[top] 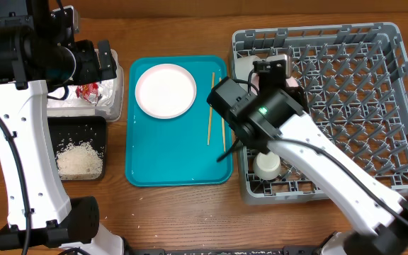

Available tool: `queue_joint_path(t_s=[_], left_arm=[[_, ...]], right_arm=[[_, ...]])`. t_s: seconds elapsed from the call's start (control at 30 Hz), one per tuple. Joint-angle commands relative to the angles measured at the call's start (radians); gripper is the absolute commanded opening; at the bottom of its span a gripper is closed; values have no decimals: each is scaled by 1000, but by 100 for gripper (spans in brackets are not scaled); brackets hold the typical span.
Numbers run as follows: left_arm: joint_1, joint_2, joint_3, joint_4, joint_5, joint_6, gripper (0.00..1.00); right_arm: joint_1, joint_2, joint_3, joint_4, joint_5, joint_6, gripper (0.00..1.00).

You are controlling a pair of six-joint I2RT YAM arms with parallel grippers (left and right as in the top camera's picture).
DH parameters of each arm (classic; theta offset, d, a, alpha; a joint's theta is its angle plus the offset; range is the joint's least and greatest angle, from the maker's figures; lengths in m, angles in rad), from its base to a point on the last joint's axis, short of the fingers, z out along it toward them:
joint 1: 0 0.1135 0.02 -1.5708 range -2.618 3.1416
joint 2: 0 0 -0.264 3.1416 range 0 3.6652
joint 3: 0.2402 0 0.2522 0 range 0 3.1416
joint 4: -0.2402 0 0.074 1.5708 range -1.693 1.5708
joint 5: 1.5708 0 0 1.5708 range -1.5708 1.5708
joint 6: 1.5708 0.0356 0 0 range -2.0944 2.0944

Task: Sort waste into correct bins and load items into the dishwasher
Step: 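Carry the pink bowl into the dish rack and release it, then reach the right gripper to the pink plate and grasp its edge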

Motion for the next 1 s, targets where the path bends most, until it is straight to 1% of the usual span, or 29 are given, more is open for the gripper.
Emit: queue_joint_path(t_s=[0.0, 0.17, 0.23, 0.4, 0.67, 0.83, 0.97], left_arm=[[0, -2, 12, 2, 8, 19, 100], [0, -2, 12, 2, 8, 19, 100], [0, -2, 12, 2, 8, 19, 100], [0, -2, 12, 2, 8, 19, 100], [0, -2, 12, 2, 8, 19, 100], [0, -2, 12, 2, 8, 19, 100], [0, -2, 12, 2, 8, 19, 100]], right_arm=[[-16, 71, -27, 0, 159, -45, 4], [-21, 176, -28, -1, 274, -49, 4], [-24, 231, -28, -2, 275, -48, 4], [-37, 300, -28, -8, 275, -48, 4], [-59, 360, -28, -10, 275, -48, 4], [-92, 365, -28, -14, 216, -45, 4], [-78, 365, -28, -35, 137, -44, 4]])
